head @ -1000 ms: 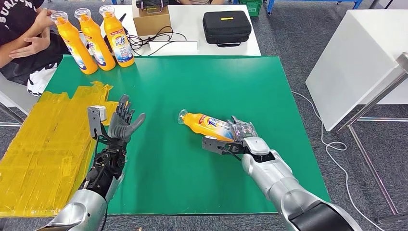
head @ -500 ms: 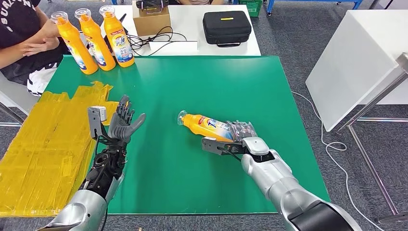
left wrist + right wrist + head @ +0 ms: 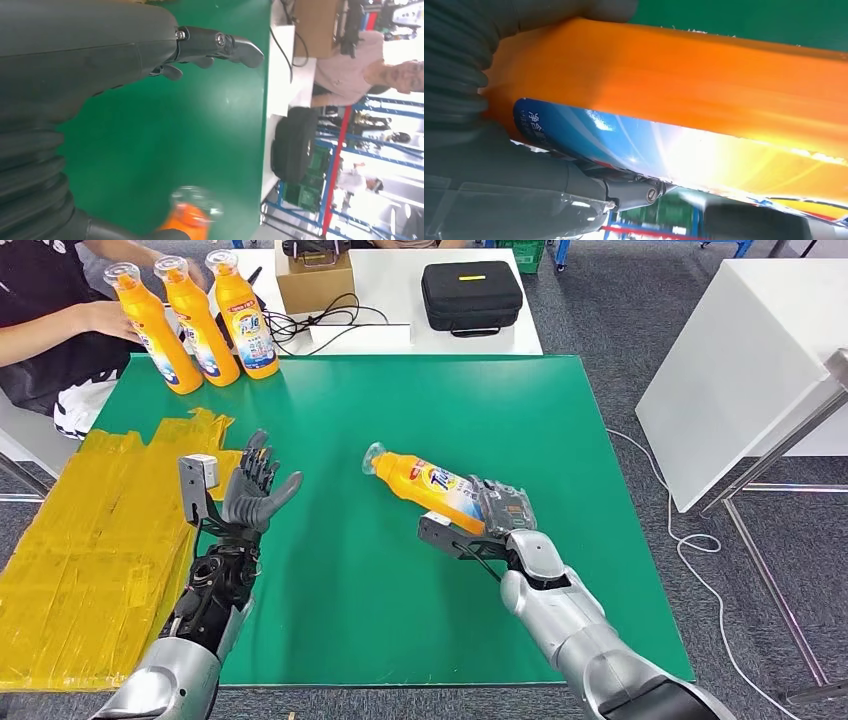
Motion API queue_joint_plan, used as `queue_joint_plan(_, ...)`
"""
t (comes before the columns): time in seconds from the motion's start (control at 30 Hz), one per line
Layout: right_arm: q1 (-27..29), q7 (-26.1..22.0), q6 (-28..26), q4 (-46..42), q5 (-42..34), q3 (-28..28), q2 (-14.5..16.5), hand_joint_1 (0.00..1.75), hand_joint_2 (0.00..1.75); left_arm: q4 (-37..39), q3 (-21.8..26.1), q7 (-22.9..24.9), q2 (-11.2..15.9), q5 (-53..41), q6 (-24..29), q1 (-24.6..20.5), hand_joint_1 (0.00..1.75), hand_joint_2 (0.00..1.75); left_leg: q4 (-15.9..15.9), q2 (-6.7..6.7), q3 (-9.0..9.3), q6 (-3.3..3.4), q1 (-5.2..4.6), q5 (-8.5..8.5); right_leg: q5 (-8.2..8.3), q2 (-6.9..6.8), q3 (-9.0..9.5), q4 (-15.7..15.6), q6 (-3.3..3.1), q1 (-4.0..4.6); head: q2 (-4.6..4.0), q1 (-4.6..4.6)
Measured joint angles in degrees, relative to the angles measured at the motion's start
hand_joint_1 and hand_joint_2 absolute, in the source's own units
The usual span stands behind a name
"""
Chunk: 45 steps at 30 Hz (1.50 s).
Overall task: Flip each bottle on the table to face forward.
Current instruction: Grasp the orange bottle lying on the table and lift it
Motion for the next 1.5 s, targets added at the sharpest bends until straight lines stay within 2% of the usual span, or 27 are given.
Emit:
queue_joint_plan(0.3, 3.6, -4.6, -7.5, -6.9, -2.2, -4.3, 0.8, 1.75, 1.75, -10.0, -3.5, 3.5, -1.2, 3.3, -4.5, 2.6, 0.00, 1.75, 0.0, -0.01, -0.09, 0.00, 0.00, 0.00, 0.00, 0.00, -0.08, 0.0, 0.00, 0.00, 0.00, 0.01)
queue_joint_plan(0.63, 5.6, -7.4, -10.1, -11.0, -2.6, -6.4, 2.1, 1.75, 1.75, -17.4, -8.1, 5.4, -2.5, 9.3, -8.6, 4.5, 0.00, 1.75, 0.0, 0.00, -0.12, 0.00, 0.00, 0.00, 0.00, 0.00, -0.11, 0.0, 0.00, 0.00, 0.00, -0.01)
queue_joint_plan(0.8, 6.1, -10.3, -11.8, -11.7, -3.4, -6.6, 2.6, 1.75, 1.75, -19.0, -10.3, 6.6, -2.9, 13.1, -9.5, 5.0, 0.00, 1.75, 0.0, -0.01, -0.13, 0.00, 0.00, 0.00, 0.00, 0.00, -0.12, 0.0, 0.00, 0.00, 0.00, 0.01)
queue_joint_plan(1.07, 6.5, -15.5, -17.1, -13.1, -5.3, -6.4, 4.3, 1.75, 1.75, -19.2, -13.3, 7.3, -3.1, 15.9, -6.2, 5.0, 0.00, 1.75, 0.0, 0.00, -0.13, 0.00, 0.00, 0.00, 0.00, 0.00, -0.13, 0.0, 0.00, 0.00, 0.00, 0.00)
queue_joint_plan(1.27, 7.1, -16.6, -20.5, -15.0, -6.1, -5.0, 5.2, 1.75, 1.75, -17.9, -13.4, 7.3, -3.1, 16.7, -4.7, 4.7, 0.00, 1.75, 0.0, 0.00, -0.13, 0.00, 0.00, 0.00, 0.00, 0.00, -0.14, 0.0, 0.00, 0.00, 0.00, 0.01)
queue_joint_plan(1.5, 7.4, -16.8, -20.9, -15.8, -6.2, -3.6, 5.5, 1.75, 1.75, -16.7, -13.4, 7.1, -3.1, 16.8, -4.6, 4.5, 0.00, 1.75, 0.0, 0.00, -0.14, 0.00, 0.00, 0.00, 0.00, 0.00, -0.14, 0.0, 0.00, 0.00, 0.00, 0.01)
